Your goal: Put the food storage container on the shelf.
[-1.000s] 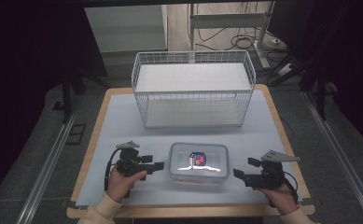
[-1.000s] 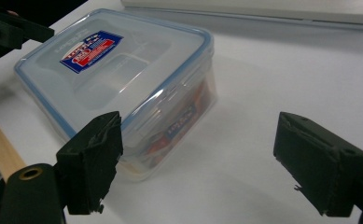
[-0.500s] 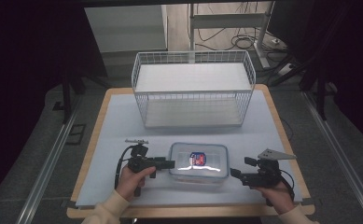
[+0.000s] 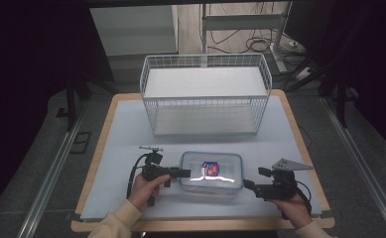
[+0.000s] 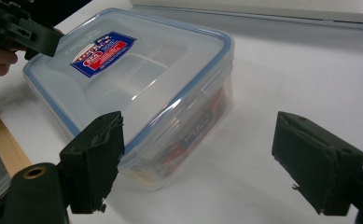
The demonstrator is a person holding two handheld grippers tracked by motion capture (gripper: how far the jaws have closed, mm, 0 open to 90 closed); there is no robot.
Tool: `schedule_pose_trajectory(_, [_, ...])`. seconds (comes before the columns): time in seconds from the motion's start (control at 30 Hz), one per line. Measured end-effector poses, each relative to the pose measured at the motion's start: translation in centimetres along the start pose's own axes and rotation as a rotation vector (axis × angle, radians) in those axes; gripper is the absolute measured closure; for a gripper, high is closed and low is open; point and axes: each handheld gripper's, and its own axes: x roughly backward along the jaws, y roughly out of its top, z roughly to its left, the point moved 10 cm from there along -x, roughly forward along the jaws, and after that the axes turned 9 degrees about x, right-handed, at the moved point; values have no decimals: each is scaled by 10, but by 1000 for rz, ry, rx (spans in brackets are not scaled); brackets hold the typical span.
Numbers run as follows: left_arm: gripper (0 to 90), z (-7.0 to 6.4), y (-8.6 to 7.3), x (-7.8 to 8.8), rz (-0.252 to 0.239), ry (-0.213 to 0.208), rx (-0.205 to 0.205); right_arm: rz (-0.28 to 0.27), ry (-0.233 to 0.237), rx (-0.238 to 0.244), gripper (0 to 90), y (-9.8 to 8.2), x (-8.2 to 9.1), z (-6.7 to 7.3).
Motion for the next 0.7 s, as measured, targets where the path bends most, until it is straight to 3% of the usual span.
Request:
schedule_pose_trajectory(0.17, [305,0,-1,0,4,-9,-3,7,16,-7,174,2,-4,1])
schedule_pose_trajectory(0.3, [249,0,-3,-4,17,1,-9,28,60,-37,164,4,-14,5])
schedule_pose_trajectory(0.47, [226,1,-2,-6,21,-10,16,68,137,-118,191,3,-25,8])
schedule_pose_trajectory(0.57, [284,1,1,-2,-12,-5,12,82,184,-168,236,2,-26,10])
schedule_pose_trajectory(0.67, [326,1,1,0,-15,-3,10,96,263,-238,276,1,-29,16])
schedule_pose_trajectory(0.7, [327,1,1,0,-16,-2,11,100,262,-252,274,1,-31,15])
